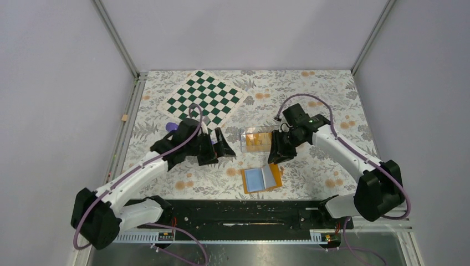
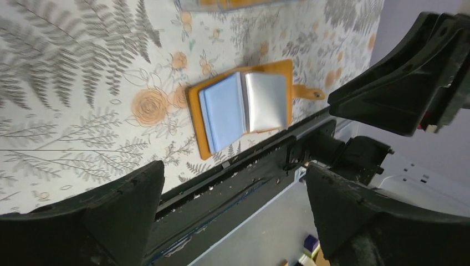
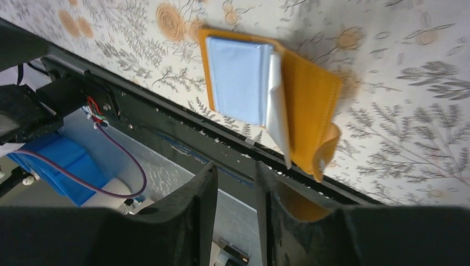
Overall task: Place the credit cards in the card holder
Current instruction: Pick up the credit card from the storage box.
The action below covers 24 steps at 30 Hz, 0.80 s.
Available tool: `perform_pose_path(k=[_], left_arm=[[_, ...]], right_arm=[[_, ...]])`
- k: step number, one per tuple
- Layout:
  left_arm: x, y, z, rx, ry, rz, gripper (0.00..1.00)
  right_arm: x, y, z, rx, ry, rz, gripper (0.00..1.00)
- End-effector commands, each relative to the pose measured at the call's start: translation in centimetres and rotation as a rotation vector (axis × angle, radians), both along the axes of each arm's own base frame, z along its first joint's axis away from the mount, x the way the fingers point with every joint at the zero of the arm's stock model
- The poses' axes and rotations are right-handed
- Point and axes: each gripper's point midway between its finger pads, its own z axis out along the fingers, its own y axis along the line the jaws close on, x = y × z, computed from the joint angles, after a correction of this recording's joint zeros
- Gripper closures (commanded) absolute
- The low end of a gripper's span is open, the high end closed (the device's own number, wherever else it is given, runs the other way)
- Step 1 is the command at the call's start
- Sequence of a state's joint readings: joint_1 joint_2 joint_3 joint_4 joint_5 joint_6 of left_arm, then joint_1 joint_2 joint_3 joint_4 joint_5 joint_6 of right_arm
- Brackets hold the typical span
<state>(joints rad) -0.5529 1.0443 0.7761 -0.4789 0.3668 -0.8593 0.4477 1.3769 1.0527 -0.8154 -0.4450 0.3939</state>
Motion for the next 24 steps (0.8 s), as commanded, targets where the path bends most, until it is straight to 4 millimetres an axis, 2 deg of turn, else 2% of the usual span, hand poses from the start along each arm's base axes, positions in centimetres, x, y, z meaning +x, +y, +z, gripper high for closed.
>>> perform_pose_path(k=[1, 5, 6, 7, 12, 15, 18, 21, 24], left_arm=[[0.6, -3.6, 0.5, -0.053, 0.004, -0.039, 0.03], [-0.1, -6.8, -1.0, -0.085, 0.05, -0.084, 0.08], [-0.9, -9.0, -2.1, -0.109, 0.079, -0.13, 0.18], [-1.4, -9.9, -2.6, -0.114, 0.096, -0.147, 0.22], [-2.4, -12.4, -5.9, -0.065, 0.142, -0.196, 0.45], [-2.5, -13.0, -8.4, -0.017, 0.174, -0.191, 0.64], [-3.0, -12.9, -11.1, 0.041, 0.23, -0.176, 0.82], [-3.3, -11.8, -13.1, 0.121, 0.253, -0.144, 0.93], [-3.3, -10.3, -14.0, 0.207, 0.255, -0.114, 0.96]], right_arm=[[-0.9, 2.3, -0.8, 0.005, 0.038, 0.006, 0.66], [-2.1, 2.7, -3.7, -0.043, 0.093, 0.011, 0.74], [-2.3, 1.8, -5.3, -0.103, 0.102, 0.025, 0.76], [-2.3, 1.3, -6.0, -0.134, 0.101, 0.037, 0.77], [-2.8, -0.4, -9.0, -0.233, 0.13, 0.084, 0.82], [-2.8, -1.2, -10.5, -0.284, 0.136, 0.086, 0.84], [-2.8, -1.9, -11.5, -0.327, 0.145, 0.083, 0.86], [-3.0, -2.8, -12.1, -0.375, 0.152, 0.079, 0.89], [-3.4, -3.7, -12.5, -0.418, 0.16, 0.064, 0.91]])
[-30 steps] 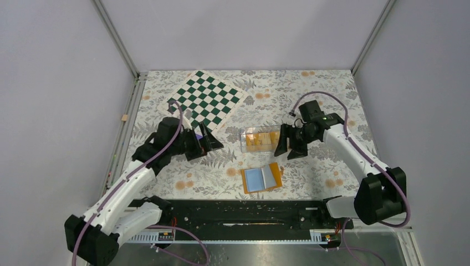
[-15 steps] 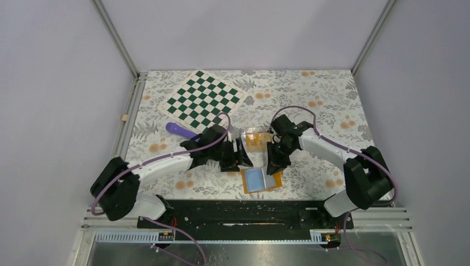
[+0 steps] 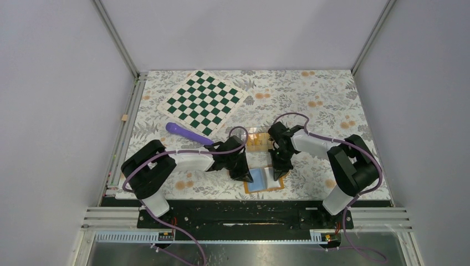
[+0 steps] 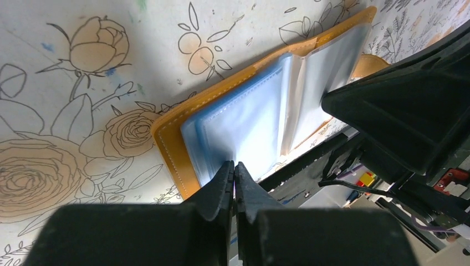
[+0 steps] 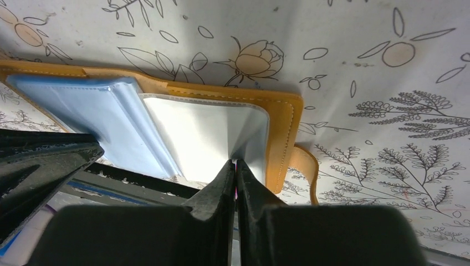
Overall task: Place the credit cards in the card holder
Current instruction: Pick up the credit card from the storage box.
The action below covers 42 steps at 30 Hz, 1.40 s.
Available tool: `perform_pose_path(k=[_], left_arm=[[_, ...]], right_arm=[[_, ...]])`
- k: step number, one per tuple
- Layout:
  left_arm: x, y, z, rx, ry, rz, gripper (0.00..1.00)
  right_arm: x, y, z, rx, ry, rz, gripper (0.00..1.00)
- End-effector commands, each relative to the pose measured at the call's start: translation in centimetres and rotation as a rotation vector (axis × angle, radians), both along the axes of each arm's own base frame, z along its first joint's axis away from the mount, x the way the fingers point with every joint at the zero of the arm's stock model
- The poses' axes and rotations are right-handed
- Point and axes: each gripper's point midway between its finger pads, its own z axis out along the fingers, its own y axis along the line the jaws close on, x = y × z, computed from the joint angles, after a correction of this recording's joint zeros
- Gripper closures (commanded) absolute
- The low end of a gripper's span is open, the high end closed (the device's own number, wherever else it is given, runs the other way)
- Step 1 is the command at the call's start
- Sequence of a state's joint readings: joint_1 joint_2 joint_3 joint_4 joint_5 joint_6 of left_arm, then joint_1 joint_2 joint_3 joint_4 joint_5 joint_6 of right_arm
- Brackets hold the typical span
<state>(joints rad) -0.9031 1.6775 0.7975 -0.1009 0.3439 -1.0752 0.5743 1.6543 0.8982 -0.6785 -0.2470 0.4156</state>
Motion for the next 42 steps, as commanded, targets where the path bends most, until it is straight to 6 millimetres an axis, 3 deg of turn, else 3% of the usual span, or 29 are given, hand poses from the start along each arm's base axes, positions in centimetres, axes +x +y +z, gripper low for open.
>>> perform_pose_path(k=[1, 5, 8, 13, 19, 25, 28, 33, 37, 42], left_arm=[[1.5, 1.3, -0.8, 0.118, -0.068, 0.049, 0.97], [1.7, 1.7, -1.0, 0.163, -0.083, 0.031, 0.96], [2.3, 1.2, 0.0, 0.146, -0.117, 0.012, 0.93], [3.5, -0.3, 4.2, 0.074, -0.22, -0.052, 0.8], [3.8, -0.6, 9.3, 0.025, -0.301, -0.101, 0.62], [3.5, 0.5, 12.2, -0.002, -0.358, -0.092, 0.52], [3.2, 0.9, 12.9, -0.018, -0.368, -0.086, 0.5], [2.6, 2.1, 13.1, -0.015, -0.376, -0.07, 0.49], [2.2, 3.2, 12.6, 0.007, -0.369, -0.063, 0.5], [2.3, 4.0, 12.4, 0.012, -0.37, -0.046, 0.49]], right_arm=[[-0.5, -2.1, -1.0, -0.104, -0.011, 0.003, 0.91], [-0.5, -1.8, -0.3, -0.078, -0.026, 0.009, 0.88], [0.5, -1.3, 1.3, -0.047, -0.067, 0.011, 0.82], [3.0, -0.5, 5.3, 0.001, -0.161, 0.0, 0.76], [6.9, -1.8, 9.3, 0.0, -0.247, -0.045, 0.58], [11.7, -5.2, 9.7, -0.051, -0.267, -0.138, 0.45], [14.2, -5.6, 9.5, -0.076, -0.257, -0.142, 0.39], [17.4, -5.3, 8.6, -0.122, -0.214, -0.116, 0.4], [18.0, -5.8, 6.9, -0.179, -0.153, -0.07, 0.45], [16.9, -4.9, 6.0, -0.12, -0.105, -0.063, 0.68]])
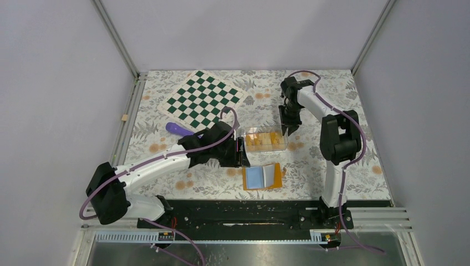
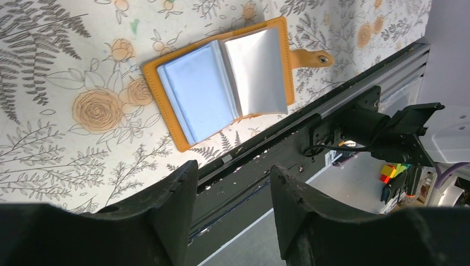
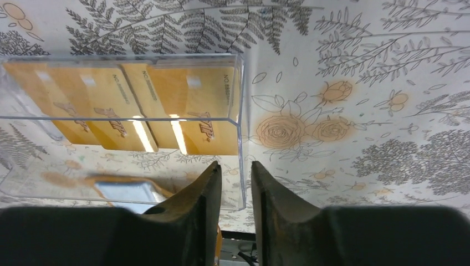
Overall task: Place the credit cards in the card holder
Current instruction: Pick up the credit card from the storage box.
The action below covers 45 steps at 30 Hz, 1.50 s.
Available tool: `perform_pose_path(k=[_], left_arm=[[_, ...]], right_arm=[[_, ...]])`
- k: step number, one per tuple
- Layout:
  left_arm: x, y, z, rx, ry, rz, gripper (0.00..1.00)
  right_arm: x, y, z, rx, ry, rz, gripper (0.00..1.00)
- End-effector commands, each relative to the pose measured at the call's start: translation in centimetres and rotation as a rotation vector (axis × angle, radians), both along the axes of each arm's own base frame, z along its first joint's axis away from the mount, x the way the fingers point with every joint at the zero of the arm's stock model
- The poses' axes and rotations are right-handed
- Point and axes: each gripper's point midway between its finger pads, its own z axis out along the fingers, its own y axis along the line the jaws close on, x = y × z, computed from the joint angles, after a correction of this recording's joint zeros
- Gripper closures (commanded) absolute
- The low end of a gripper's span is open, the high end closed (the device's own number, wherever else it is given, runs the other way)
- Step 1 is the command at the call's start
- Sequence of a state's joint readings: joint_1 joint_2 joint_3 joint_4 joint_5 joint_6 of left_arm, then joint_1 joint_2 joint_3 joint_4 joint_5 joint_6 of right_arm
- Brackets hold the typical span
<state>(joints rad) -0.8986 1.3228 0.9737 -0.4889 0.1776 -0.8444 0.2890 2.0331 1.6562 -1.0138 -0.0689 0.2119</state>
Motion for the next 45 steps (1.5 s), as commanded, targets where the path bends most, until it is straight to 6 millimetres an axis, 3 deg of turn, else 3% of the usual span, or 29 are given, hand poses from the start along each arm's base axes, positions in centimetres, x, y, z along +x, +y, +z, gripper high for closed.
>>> perform_pose_path(k=[1, 9, 20, 29, 35, 41, 45], left_arm=[[0.5, 1.1, 0.6, -0.003, -0.037, 0.028, 0.49], [1.4, 2.1, 0.9, -0.001, -0.043, 0.051, 0.42], [2.5, 3.7, 0.8, 0.0, -0.041, 0.09, 0.41], [4.8, 1.8, -0.2, -0.043, 0.019, 0.088, 0.4], [6.7, -0.4, -2.5, -0.061, 0.074, 0.1, 0.46], [9.2, -0.3, -5.6, -0.011, 0.117, 0.134, 0.5], [11.4, 0.7, -6.2, 0.009, 0.12, 0.16, 0.5]], right_arm=[[-1.7, 0.6, 0.7, 0.04, 0.048, 0.025, 0.72], [-3.2, 4.1, 0.9, 0.084, 0.062, 0.069, 0.81], [-6.3, 10.1, 1.3, 0.115, 0.075, 0.173, 0.89], [-7.0, 11.8, 2.5, 0.189, 0.032, 0.152, 0.73], [-7.6, 12.8, 2.9, 0.267, 0.023, 0.116, 0.64], [-8.3, 13.6, 2.8, 0.343, 0.027, 0.093, 0.64], [-8.4, 13.5, 2.7, 0.343, 0.023, 0.09, 0.64]])
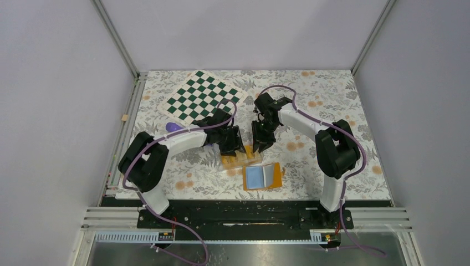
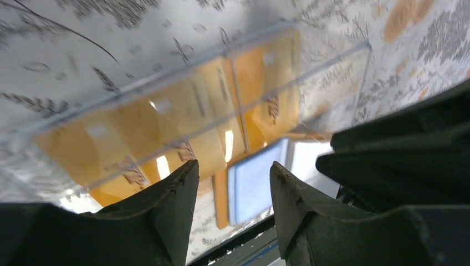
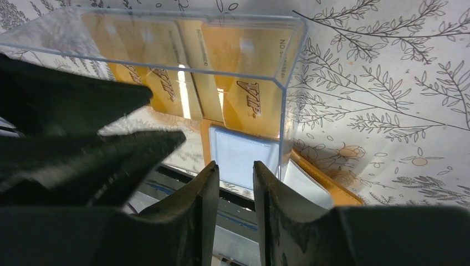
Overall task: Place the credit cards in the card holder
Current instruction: Pick up the credit card from the storage box.
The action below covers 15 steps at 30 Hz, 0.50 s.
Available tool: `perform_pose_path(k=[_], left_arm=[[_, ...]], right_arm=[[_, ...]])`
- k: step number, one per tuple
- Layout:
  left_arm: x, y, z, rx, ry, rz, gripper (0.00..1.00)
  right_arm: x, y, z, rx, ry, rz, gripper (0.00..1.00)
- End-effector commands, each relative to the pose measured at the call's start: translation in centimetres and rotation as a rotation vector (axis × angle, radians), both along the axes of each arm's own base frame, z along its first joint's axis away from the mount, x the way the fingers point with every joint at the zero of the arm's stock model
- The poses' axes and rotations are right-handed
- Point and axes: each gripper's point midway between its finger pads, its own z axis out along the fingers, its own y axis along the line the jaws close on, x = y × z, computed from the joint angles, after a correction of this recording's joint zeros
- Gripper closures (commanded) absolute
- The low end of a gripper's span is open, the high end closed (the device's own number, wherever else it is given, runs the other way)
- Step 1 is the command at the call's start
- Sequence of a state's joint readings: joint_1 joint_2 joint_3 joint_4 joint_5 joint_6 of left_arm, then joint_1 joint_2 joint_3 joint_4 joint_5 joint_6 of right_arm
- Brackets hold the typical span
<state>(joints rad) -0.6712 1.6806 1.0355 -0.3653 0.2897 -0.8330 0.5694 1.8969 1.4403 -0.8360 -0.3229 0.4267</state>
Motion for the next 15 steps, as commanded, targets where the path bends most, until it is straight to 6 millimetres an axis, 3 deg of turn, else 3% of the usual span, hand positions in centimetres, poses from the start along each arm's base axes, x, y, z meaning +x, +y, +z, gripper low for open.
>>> perform_pose_path(k=[1, 5, 9, 15], left_arm=[[3.8, -0.2, 1.6, -0.038, -0.06, 0.013, 0.51], [5.5, 0.0, 1.0, 0.026, -0.06, -0.009, 0.51], [6.8, -0.6, 1.8, 0.038, -0.083, -0.022, 0.5], [5.7, -0.6, 2.5, -0.007, -0.076, -0.025, 0.5]], right_arm=[[0.1, 0.8, 1.9, 0.074, -0.034, -0.018, 0.64], [0.1, 1.2, 2.3, 0.095, -0.035, -0.021, 0.64], [0.4, 1.2, 3.0, 0.106, -0.064, -0.021, 0.64], [0.9, -0.2, 3.1, 0.065, -0.109, -0.039, 0.64]])
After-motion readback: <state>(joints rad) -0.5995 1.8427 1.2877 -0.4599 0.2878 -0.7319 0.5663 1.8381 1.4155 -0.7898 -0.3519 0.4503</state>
